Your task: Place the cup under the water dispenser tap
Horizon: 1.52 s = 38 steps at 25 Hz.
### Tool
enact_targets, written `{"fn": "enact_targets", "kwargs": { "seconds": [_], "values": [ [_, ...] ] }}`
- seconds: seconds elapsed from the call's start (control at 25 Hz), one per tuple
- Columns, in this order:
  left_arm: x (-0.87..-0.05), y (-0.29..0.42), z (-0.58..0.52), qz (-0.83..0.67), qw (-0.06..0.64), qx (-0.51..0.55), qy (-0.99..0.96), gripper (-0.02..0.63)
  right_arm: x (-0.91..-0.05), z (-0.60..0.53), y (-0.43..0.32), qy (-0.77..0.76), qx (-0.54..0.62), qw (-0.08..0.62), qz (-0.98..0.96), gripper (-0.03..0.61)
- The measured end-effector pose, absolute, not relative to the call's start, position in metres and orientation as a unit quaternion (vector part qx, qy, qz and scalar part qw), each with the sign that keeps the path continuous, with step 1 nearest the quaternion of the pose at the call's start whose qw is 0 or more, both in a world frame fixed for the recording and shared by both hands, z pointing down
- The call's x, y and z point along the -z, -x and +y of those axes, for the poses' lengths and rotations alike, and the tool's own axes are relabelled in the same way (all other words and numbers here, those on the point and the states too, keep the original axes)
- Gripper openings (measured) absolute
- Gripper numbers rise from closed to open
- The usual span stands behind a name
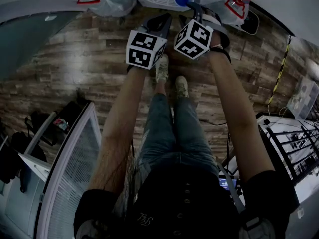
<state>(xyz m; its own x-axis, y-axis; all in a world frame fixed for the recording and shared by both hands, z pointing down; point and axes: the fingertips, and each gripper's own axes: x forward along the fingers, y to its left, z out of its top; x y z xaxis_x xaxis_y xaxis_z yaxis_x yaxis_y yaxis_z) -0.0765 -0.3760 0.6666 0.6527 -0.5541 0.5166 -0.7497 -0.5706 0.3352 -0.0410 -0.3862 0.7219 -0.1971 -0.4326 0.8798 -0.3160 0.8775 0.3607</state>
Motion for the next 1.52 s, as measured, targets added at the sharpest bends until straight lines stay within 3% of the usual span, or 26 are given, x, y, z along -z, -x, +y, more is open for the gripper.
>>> {"fn": "enact_targets", "kwargs": {
  "seconds": [0.8,1.4,1.52],
  "values": [
    [-0.536,0.049,-0.326,-0.406,0.241,-0.133,-0.872,-0.002,-0.577,-0.337,0.019,-0.316,0.004,0.493,-0.811,0.189],
    [-0.44,0.041,-0.287,-0.43,0.222,-0.099,-0.869,-0.002,-0.465,-0.286,0.017,-0.328,0.035,0.416,-0.847,0.108],
    [-0.427,0.041,-0.28,-0.428,0.224,-0.097,-0.87,-0.002,-0.443,-0.278,0.011,-0.344,0.048,0.394,-0.851,0.054]
  ]
}}
